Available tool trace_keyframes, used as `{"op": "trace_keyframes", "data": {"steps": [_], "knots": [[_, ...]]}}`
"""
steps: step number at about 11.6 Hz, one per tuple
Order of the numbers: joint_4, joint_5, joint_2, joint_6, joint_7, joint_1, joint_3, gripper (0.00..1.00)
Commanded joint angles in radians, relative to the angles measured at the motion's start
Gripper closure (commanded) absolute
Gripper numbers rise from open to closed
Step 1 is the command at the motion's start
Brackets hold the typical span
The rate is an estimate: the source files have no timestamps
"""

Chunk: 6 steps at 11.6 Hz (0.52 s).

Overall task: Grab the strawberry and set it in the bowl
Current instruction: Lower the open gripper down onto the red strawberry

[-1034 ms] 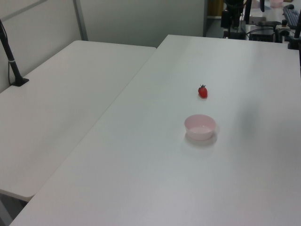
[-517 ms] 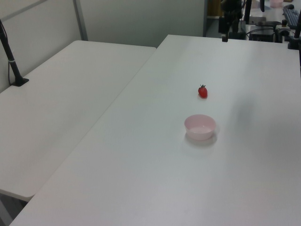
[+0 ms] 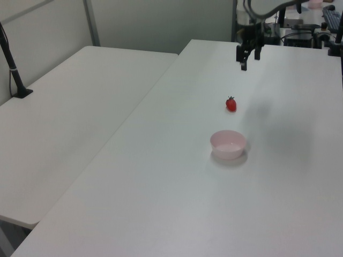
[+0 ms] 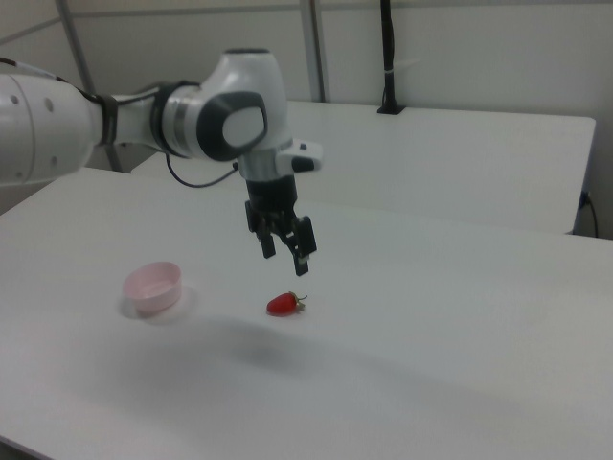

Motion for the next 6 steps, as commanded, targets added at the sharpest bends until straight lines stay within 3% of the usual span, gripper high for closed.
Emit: {"op": "trace_keyframes", "data": {"steps": [1,6], "knots": [[-0.066,0.021,0.036,0.137,0.159,0.011,0.008,0.03],[-0.063,0.002,0.170,0.310,0.362,0.014,0.067,0.16]]}}
